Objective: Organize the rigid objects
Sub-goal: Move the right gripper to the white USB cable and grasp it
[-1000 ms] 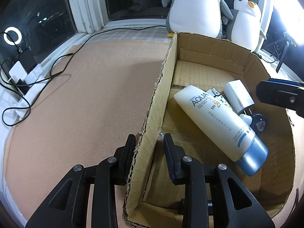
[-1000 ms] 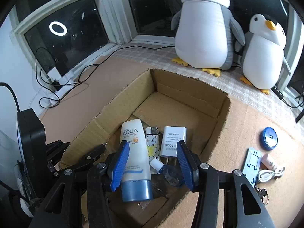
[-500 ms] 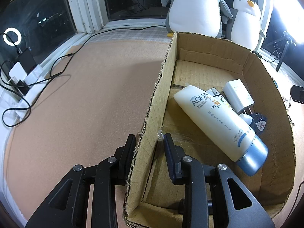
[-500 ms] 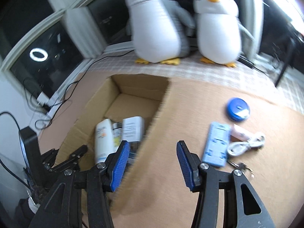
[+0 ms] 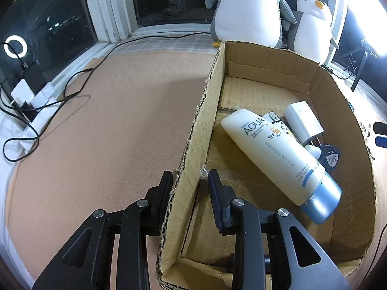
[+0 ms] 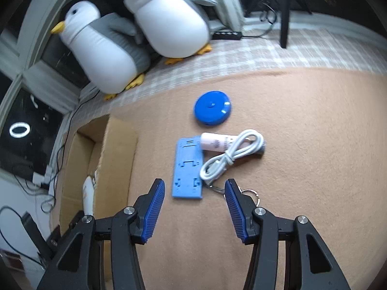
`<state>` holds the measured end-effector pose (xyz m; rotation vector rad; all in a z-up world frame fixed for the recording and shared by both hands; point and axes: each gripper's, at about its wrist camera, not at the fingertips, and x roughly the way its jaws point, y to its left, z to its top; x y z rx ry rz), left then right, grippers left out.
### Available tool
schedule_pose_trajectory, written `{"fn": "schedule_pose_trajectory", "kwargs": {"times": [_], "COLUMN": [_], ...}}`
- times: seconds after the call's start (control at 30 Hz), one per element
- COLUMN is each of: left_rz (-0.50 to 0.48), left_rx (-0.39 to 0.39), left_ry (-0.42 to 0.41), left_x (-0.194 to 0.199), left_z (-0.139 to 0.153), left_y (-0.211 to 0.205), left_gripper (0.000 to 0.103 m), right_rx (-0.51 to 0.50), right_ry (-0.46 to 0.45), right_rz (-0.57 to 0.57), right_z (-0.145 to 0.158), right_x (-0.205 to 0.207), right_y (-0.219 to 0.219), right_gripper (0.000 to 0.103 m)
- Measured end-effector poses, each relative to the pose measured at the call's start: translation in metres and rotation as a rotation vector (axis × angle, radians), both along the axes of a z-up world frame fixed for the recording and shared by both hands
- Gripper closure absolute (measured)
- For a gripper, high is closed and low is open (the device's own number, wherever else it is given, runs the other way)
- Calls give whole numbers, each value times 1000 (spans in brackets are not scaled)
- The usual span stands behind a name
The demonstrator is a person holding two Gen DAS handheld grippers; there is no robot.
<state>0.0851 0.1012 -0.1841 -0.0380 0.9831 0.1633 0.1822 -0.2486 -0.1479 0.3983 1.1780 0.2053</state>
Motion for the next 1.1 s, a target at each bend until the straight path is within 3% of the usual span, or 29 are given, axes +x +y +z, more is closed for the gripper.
{"fn": "schedule_pose_trajectory", "kwargs": {"times": [0.4, 0.63, 0.77, 1.1], "left_rz": [1, 2, 1, 3], "left_rx": [-2, -4, -3, -4], "left_ry": [-1, -2, -2, -2], "left_x": [0, 0, 0, 0], "left_z": [0, 0, 0, 0], "left_y": [-1, -1, -1, -1], "left_gripper": [74, 74, 74, 74], "right_rx": [84, 58, 46, 53], "right_ry": [97, 105, 112, 86], "right_rz": [-125, -143, -140, -101], "right_z": [-30, -36, -38, -34], "right_x": [20, 31, 35, 30], "right_y": [-23, -21, -22, -24], "right_gripper": [56, 65, 79, 88]}}
